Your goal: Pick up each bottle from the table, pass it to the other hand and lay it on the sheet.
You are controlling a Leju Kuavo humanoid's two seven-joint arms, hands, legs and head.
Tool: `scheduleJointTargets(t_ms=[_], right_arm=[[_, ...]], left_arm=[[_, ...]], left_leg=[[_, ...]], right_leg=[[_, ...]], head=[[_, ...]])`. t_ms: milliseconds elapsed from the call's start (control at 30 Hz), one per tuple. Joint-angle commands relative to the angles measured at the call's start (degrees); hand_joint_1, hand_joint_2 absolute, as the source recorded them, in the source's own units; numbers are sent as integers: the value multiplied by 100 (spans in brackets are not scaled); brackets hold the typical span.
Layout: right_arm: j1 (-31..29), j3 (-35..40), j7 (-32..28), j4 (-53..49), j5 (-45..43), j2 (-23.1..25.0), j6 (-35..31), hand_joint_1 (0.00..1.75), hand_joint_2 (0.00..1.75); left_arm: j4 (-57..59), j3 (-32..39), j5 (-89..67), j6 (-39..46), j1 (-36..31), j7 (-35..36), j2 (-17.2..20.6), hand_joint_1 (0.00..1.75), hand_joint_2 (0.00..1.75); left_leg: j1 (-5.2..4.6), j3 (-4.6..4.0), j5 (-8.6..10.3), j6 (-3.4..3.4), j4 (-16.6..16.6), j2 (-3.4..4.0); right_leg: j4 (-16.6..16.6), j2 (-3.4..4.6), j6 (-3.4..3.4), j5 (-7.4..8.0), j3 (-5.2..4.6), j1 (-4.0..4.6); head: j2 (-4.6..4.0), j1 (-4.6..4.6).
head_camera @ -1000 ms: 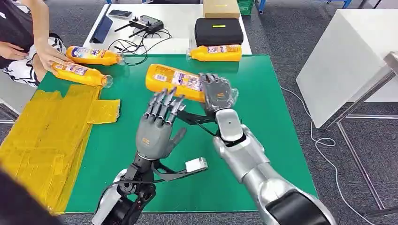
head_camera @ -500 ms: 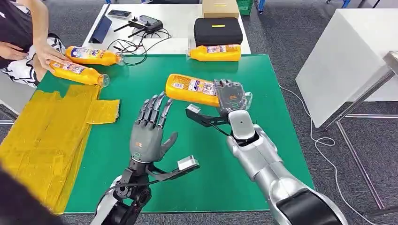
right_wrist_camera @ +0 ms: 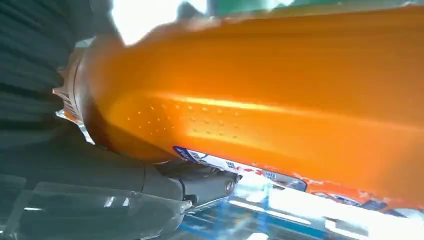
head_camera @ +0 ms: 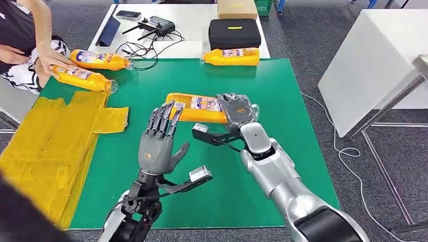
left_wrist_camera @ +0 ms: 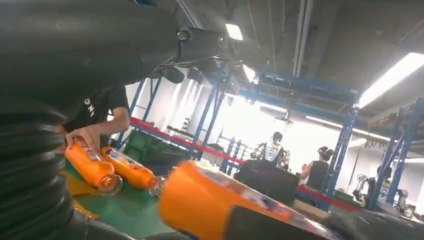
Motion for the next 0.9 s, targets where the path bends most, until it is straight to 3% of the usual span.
scheduleJointTargets(t_ms=[33,567,900], right_arm=[[121,95,-407,-468,-135,282,61,175,175],[486,986,-665,-1392,-359,151,242,175,175],[159,1260,180,-1550,-316,-252,157,175,175]], left_arm=[[262,144,-25,-19,-37,15,5,0,175],[217,221,-45,-19,53,43,28,0,175],[197,320,-95,-19,64,100,56,0,175]], left_leg=[[2,42,-14,-6,-9,13],[4,26,-11,-6,-7,10],[0,15,-8,-3,-3,10]], right_leg=[[-5,2,-3,-12,36,5],[-4,6,-5,-8,25,2],[2,5,-2,-6,14,-2]], head=[[0,-2],[0,0],[0,0]])
